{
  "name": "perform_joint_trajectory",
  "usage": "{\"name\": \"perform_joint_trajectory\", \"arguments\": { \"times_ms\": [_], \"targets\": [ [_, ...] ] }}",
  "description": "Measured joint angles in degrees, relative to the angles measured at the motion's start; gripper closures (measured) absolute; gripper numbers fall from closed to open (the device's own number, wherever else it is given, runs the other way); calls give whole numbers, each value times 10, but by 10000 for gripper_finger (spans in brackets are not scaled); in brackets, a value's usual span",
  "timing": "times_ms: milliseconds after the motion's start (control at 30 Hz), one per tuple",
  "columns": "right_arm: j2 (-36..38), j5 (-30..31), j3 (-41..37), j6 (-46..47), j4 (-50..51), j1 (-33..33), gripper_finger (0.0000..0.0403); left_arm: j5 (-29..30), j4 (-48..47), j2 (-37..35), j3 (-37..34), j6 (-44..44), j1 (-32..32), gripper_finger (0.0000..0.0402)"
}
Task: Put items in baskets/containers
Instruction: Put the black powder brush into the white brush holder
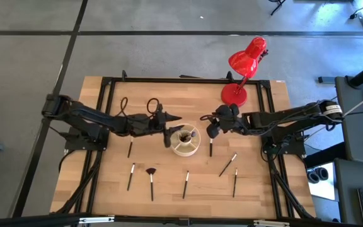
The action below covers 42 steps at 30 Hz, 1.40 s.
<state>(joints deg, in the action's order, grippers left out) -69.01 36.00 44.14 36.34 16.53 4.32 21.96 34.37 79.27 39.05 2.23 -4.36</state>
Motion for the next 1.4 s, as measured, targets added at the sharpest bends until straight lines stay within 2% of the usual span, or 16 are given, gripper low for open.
{"name": "perform_joint_trajectory", "arguments": {
  "times_ms": [167, 300, 433, 567, 667, 933, 1200, 1400],
  "targets": [
    [-17, -39, 0, 32, 0, 0, 253, 11, -81, -81, 0, 14, 10, 237],
    [-36, -71, 0, 73, 32, 6, 253, 29, -207, -146, 0, 45, 1, 237],
    [-51, -93, 0, 142, 113, 12, 253, 92, -356, -183, -4, 118, -16, 237],
    [-68, -142, 0, 210, 169, 12, 253, 177, -458, -193, -33, 208, -40, 237],
    [-86, -182, 0, 220, 167, 12, 253, 216, -465, -192, -75, 266, -53, 237],
    [-147, -267, 0, 238, 135, 12, 253, 236, -445, -191, -165, 367, -42, 237],
    [-176, -322, 0, 287, 112, 12, 253, 246, -448, -190, -184, 345, -29, 238],
    [-176, -337, 0, 299, 104, 1, 253, 247, -448, -190, -184, 319, -24, 238]
  ]
}}
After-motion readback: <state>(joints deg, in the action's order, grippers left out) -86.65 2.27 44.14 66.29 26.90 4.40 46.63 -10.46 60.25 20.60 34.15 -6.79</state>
